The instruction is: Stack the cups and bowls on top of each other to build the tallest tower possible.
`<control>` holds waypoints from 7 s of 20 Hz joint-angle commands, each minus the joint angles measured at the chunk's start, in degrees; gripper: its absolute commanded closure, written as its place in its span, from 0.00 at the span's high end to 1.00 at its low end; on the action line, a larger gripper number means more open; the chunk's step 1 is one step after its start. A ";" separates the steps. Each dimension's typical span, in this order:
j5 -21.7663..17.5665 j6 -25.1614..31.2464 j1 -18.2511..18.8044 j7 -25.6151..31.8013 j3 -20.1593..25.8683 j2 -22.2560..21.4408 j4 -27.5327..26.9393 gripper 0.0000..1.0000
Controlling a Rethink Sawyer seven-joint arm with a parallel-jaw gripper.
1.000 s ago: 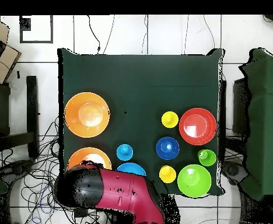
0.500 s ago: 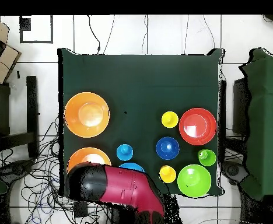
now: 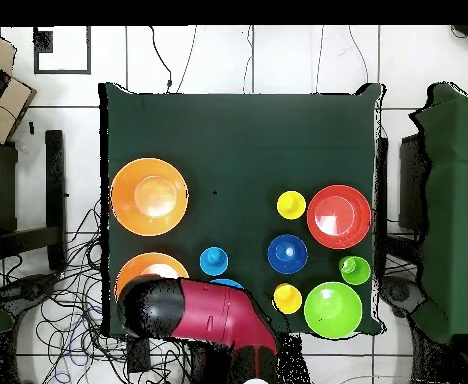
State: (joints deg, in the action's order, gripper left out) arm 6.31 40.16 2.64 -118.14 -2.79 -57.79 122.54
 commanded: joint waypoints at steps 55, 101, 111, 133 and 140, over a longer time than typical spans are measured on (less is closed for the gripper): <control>-7.39 -18.03 3.35 -2.76 4.53 20.51 -5.52 1.00; -4.01 -20.59 2.88 -4.77 5.91 24.14 -7.74 1.00; -4.01 -19.68 2.53 -4.85 5.39 25.09 -9.78 1.00; -2.49 -20.77 3.19 -6.19 7.29 24.55 -9.45 1.00; -2.49 -17.06 3.09 -5.38 6.01 25.59 -12.80 1.00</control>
State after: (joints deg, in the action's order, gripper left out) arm 1.07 17.89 5.18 -118.14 -1.73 -33.79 116.38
